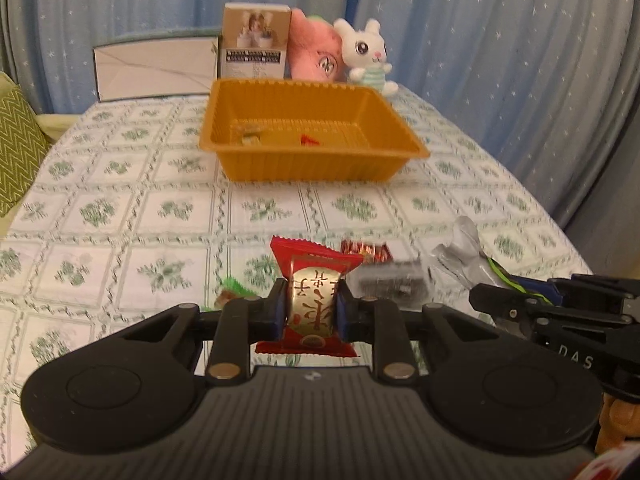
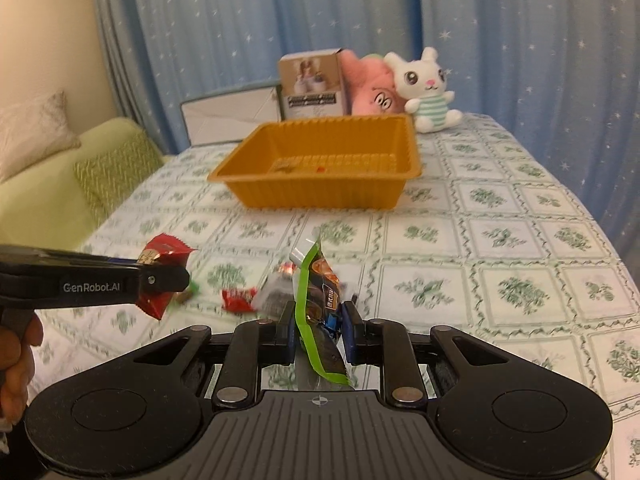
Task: Organize snacks
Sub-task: 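Carry both packets over the orange tray and open both tools to drop them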
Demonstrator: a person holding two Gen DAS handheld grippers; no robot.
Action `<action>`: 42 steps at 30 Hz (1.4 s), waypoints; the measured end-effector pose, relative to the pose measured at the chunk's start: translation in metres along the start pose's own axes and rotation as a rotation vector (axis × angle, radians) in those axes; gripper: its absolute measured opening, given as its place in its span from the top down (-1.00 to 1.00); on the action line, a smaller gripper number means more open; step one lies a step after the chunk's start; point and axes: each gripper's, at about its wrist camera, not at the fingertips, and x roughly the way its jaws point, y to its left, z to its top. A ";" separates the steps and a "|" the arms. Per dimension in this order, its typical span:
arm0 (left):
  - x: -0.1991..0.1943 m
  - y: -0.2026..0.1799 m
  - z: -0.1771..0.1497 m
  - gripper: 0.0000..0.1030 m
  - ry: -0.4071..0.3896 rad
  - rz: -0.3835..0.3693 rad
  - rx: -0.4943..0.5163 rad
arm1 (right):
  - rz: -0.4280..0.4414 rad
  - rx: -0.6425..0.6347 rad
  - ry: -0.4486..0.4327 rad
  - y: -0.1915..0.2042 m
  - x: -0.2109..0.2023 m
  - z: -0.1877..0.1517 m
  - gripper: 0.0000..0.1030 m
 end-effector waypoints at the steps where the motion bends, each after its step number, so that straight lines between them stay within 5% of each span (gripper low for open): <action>1: -0.002 -0.001 0.004 0.59 -0.004 0.002 -0.002 | -0.004 0.001 -0.007 -0.001 -0.002 0.004 0.56; 25: 0.011 -0.003 0.072 0.59 -0.026 -0.008 0.040 | -0.029 0.013 -0.050 -0.003 0.013 0.076 0.56; 42: 0.086 0.026 0.153 0.59 -0.033 -0.024 0.022 | -0.049 -0.001 -0.027 -0.032 0.099 0.153 0.56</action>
